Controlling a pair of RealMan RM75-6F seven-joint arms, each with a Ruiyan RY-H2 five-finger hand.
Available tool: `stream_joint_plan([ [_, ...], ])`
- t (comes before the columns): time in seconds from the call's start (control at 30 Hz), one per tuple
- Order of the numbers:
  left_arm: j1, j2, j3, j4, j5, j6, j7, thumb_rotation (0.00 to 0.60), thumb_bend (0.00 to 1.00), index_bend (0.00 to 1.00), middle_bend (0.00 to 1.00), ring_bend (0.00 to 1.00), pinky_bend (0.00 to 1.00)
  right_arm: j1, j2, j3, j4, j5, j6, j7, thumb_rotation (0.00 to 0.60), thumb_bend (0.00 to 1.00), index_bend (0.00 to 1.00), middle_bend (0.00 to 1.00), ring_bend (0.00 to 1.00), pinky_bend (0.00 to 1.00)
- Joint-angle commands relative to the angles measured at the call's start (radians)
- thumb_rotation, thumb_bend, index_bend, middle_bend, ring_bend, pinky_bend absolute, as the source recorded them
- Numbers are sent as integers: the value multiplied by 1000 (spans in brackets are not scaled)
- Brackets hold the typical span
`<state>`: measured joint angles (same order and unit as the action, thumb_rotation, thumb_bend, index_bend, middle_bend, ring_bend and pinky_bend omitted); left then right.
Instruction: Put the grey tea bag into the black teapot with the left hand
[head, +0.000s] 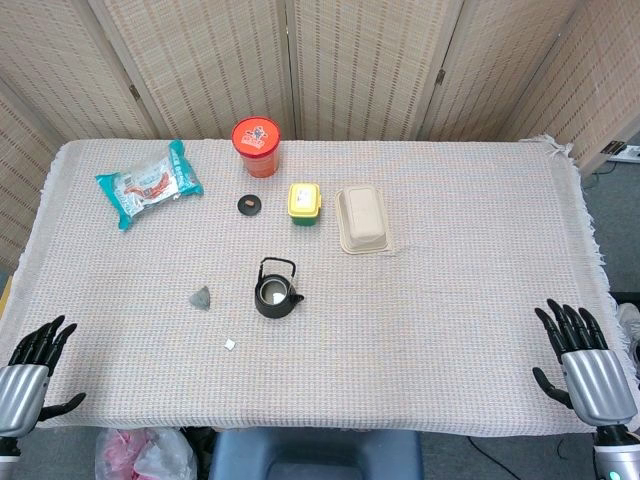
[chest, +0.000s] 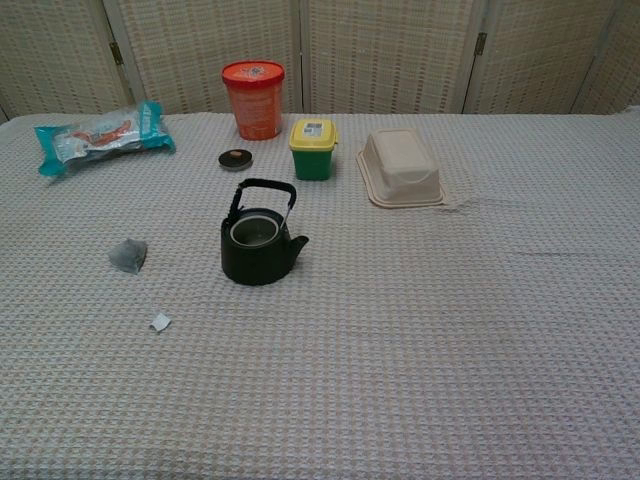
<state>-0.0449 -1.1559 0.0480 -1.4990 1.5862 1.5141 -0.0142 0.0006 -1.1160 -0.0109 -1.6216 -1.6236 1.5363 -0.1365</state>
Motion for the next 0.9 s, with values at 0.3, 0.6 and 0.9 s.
stream_joint_plan([
  [0.3, 4, 4, 11, -9, 30, 9, 11, 600, 0, 0, 0, 0, 128, -6, -2, -8, 0, -11, 10, -6, 600, 228, 0, 0, 0, 0],
  [0.6, -41, -17, 8, 16, 161, 58, -39, 600, 0, 25, 827, 676, 854, -2, 1, -9, -2, -22, 8, 5, 600, 228, 0, 0, 0, 0],
  [0.9, -235, -4, 26, -51, 240, -206, -70, 600, 97, 312, 1000, 1000, 1000, -3, 9, -7, -8, -40, 31, 24, 600, 233, 0, 0, 0, 0],
])
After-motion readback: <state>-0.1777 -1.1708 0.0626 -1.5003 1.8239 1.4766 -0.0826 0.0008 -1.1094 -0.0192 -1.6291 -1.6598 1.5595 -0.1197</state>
